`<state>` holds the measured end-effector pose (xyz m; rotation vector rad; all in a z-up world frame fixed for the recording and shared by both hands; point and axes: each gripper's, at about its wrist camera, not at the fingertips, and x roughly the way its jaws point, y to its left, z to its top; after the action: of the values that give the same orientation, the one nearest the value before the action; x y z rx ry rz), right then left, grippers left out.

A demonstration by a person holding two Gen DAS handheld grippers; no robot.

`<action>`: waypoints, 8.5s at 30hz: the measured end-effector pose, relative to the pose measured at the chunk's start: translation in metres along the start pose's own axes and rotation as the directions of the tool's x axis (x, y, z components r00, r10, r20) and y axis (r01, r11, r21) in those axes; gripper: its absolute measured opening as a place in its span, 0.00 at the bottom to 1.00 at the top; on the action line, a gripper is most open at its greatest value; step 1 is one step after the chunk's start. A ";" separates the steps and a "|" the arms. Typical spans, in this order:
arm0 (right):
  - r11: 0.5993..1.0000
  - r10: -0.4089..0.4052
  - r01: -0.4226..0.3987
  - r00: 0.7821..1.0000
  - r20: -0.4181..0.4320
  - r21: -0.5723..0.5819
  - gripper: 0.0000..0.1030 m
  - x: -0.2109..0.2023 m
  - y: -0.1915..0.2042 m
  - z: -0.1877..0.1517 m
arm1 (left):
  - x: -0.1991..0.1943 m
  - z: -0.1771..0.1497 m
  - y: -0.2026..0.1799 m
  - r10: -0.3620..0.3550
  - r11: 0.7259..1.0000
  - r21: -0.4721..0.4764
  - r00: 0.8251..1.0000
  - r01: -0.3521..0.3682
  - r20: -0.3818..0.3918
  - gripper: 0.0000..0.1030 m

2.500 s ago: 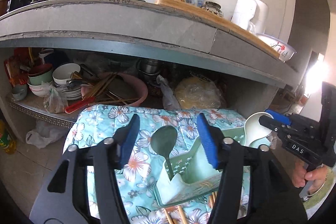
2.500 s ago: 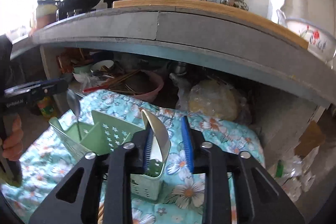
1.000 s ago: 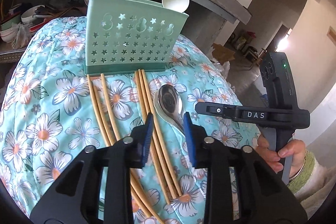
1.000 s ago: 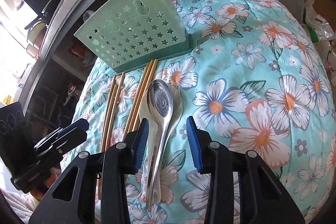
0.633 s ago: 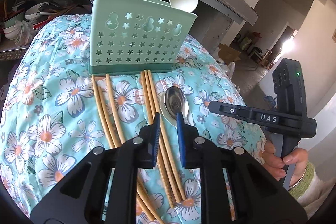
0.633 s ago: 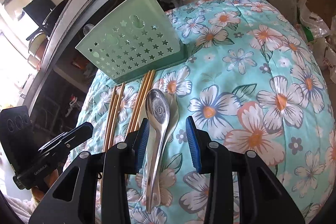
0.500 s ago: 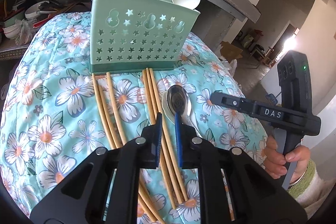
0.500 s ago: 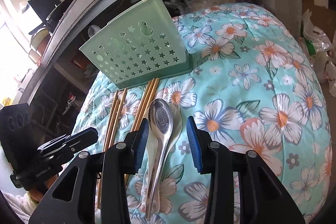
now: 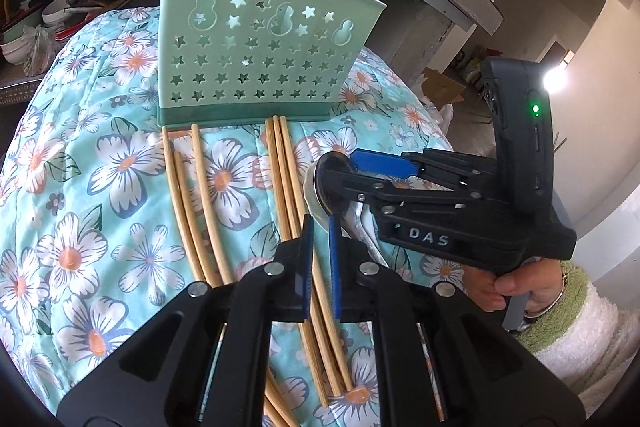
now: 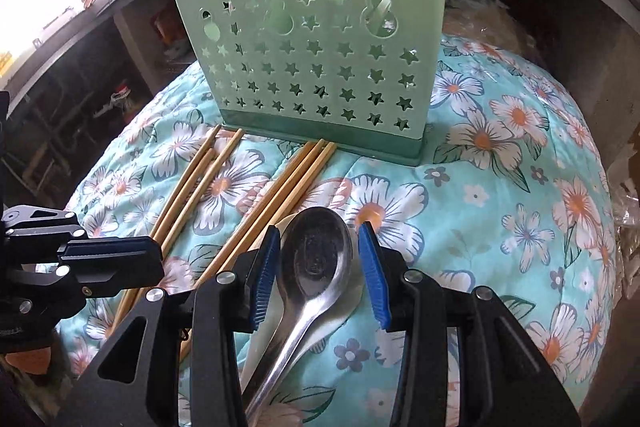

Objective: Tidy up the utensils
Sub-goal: 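Lower the right tool and grasp the remaining metal spoon, then grasp the second white ceramic spoon with the left tool while the right tool holds the metal spoon, then lift the ceramic spoon with the left tool while the right tool lifts the metal spoon, then drop the ceramic spoon into the holder with the left tool while the right tool carries the metal spoon, then lower the metal spoon into the mint-green holder and open the right tool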

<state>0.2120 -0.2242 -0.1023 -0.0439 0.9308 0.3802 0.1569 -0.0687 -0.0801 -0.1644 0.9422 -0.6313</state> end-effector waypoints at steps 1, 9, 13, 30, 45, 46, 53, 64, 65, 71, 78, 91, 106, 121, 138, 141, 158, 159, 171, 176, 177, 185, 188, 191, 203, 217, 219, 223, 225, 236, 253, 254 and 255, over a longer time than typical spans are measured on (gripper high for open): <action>1.000 -0.013 0.013 1.000 0.000 -0.010 0.38 0.002 0.001 -0.001 | 0.002 0.001 0.000 0.001 1.000 -0.001 1.000 -0.001 -0.003 0.07; 0.995 -0.098 0.098 0.995 0.024 -0.008 0.14 0.002 -0.007 -0.006 | 0.013 0.005 -0.003 0.012 1.000 0.000 1.000 -0.012 -0.022 0.07; 0.996 -0.082 0.080 0.996 0.044 0.036 0.06 -0.005 -0.021 -0.009 | 0.019 0.005 -0.005 0.019 1.000 -0.002 0.999 -0.019 -0.035 0.07; 0.955 0.109 -0.122 0.992 0.060 0.270 0.37 -0.013 -0.059 -0.014 | 0.039 -0.002 -0.010 -0.001 1.000 0.002 0.996 0.001 -0.094 0.07; 0.996 0.089 -0.089 0.996 -0.032 0.010 0.31 0.022 -0.016 0.006 | 0.045 -0.005 -0.010 -0.059 0.998 -0.001 0.994 0.059 -0.095 0.07; 0.996 0.087 -0.086 0.996 -0.030 0.010 0.29 0.022 -0.017 0.005 | 0.046 -0.005 -0.011 -0.060 0.998 0.001 0.994 0.060 -0.093 0.07; 0.997 0.068 -0.069 0.998 0.012 0.041 0.11 0.017 -0.030 0.006 | 0.050 -0.004 -0.012 -0.056 0.998 0.008 0.994 0.057 -0.097 0.07; 0.995 0.045 -0.054 0.993 0.107 0.083 0.03 -0.017 -0.049 0.004 | 0.050 -0.006 -0.015 -0.021 0.999 0.030 0.995 0.024 -0.095 0.07; 0.995 0.042 -0.051 0.993 0.111 0.084 0.03 -0.021 -0.051 0.002 | 0.049 -0.006 -0.016 -0.021 0.999 0.032 0.995 0.024 -0.096 0.07; 0.991 -0.011 -0.005 0.993 0.116 0.136 0.03 -0.048 -0.084 -0.022 | 0.050 -0.008 -0.020 -0.017 0.999 0.035 0.993 0.021 -0.114 0.07; 0.969 -0.017 -0.025 0.986 0.168 0.247 0.03 -0.086 -0.117 -0.050 | 0.059 -0.009 -0.020 0.000 1.000 -0.004 0.993 -0.001 -0.114 0.24; 0.962 0.088 -0.118 0.987 0.131 0.248 0.03 -0.046 -0.106 -0.047 | 0.090 -0.003 -0.025 0.028 0.997 -0.070 0.984 -0.040 -0.175 0.18; 0.927 0.186 -0.200 0.980 0.073 0.317 0.04 -0.016 -0.097 -0.042 | 0.071 -0.020 -0.033 0.124 0.992 -0.007 0.983 -0.126 -0.136 0.10; 0.943 0.175 -0.174 0.984 0.020 0.285 0.21 -0.018 -0.088 -0.041 | 0.034 -0.021 -0.027 0.140 0.990 0.040 0.985 -0.137 -0.105 0.21; 0.888 0.278 -0.281 0.959 0.061 0.364 0.26 -0.014 -0.101 -0.054 | 0.071 0.038 -0.034 0.126 0.949 0.309 0.973 -0.062 -0.192 0.28; 0.869 0.302 -0.307 0.950 0.076 0.388 0.26 -0.012 -0.105 -0.056 | 0.082 0.045 -0.028 0.081 0.963 0.269 0.965 -0.011 -0.249 0.28; 0.817 0.326 -0.344 0.938 0.120 0.464 0.20 -0.004 -0.115 -0.060 | 0.104 0.038 -0.029 0.093 0.960 0.279 0.939 0.004 -0.333 0.28; 0.816 0.325 -0.342 0.938 0.119 0.467 0.19 -0.004 -0.115 -0.060 | 0.104 0.038 -0.029 0.094 0.959 0.282 0.939 0.003 -0.331 0.25; 0.853 0.222 -0.260 0.965 0.136 0.453 0.04 -0.027 -0.108 -0.058 | 0.072 0.047 -0.016 0.072 0.977 0.211 0.969 -0.021 -0.237 0.03; 0.893 0.117 -0.190 0.973 0.199 0.409 0.04 -0.065 -0.096 -0.048 | 0.032 0.054 -0.010 0.076 0.983 0.177 0.988 -0.051 -0.136 0.02; 0.898 0.099 -0.180 0.972 0.214 0.401 0.04 -0.072 -0.094 -0.047 | 0.023 0.056 -0.010 0.078 0.983 0.174 0.990 -0.057 -0.116 0.02; 0.919 -0.048 -0.100 0.931 0.362 0.381 0.04 -0.141 -0.085 -0.036 | -0.062 0.076 0.006 0.137 0.983 0.108 0.984 -0.150 0.117 0.02; 0.917 -0.066 -0.100 0.917 0.393 0.387 0.04 -0.158 -0.084 -0.034 | -0.097 0.093 0.011 0.155 0.982 0.073 0.960 -0.176 0.235 0.02; 0.914 -0.068 -0.105 0.913 0.403 0.393 0.04 -0.164 -0.083 -0.034 | -0.127 0.116 0.010 0.178 0.976 0.051 0.913 -0.211 0.366 0.02; 0.900 -0.086 -0.096 0.917 0.389 0.426 0.04 -0.163 -0.089 -0.040 | -0.147 0.192 0.002 0.369 0.880 -0.030 0.641 -0.474 0.673 0.02; 0.888 -0.045 -0.135 0.926 0.374 0.440 0.04 -0.140 -0.094 -0.039 | -0.066 0.183 0.016 0.429 0.812 0.053 0.656 -0.581 0.621 0.02; 0.890 -0.041 -0.136 0.927 0.374 0.436 0.04 -0.139 -0.093 -0.037 | -0.060 0.180 0.021 0.422 0.827 0.058 0.685 -0.560 0.594 0.02; 0.894 -0.042 -0.136 0.924 0.381 0.427 0.04 -0.142 -0.091 -0.035 | -0.056 0.169 0.028 0.388 0.868 0.053 0.739 -0.494 0.551 0.05; 0.897 -0.045 -0.132 0.922 0.383 0.423 0.04 -0.144 -0.089 -0.034 | -0.059 0.163 0.030 0.369 0.885 0.046 0.758 -0.463 0.539 0.15; 0.920 -0.082 -0.100 0.896 0.436 0.378 0.04 -0.170 -0.082 -0.007 | -0.113 0.108 0.030 0.330 0.917 -0.002 0.756 -0.399 0.565 0.71; 0.952 -0.238 0.046 0.737 0.632 0.304 0.04 -0.204 -0.064 0.119 | -0.095 0.016 0.043 0.333 0.935 -0.009 0.866 -0.356 0.373 0.84; 0.951 -0.247 0.055 0.728 0.640 0.304 0.04 -0.203 -0.062 0.124 | -0.093 0.013 0.045 0.331 0.936 -0.013 0.870 -0.351 0.366 0.84; 0.952 -0.255 0.069 0.719 0.647 0.299 0.04 -0.200 -0.061 0.131 | -0.092 0.011 0.047 0.328 0.938 -0.020 0.872 -0.345 0.362 0.84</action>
<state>0.2271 -0.3150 0.1271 0.2399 0.2243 0.0816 0.1470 0.0201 -0.0278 -0.0675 0.5786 -0.2819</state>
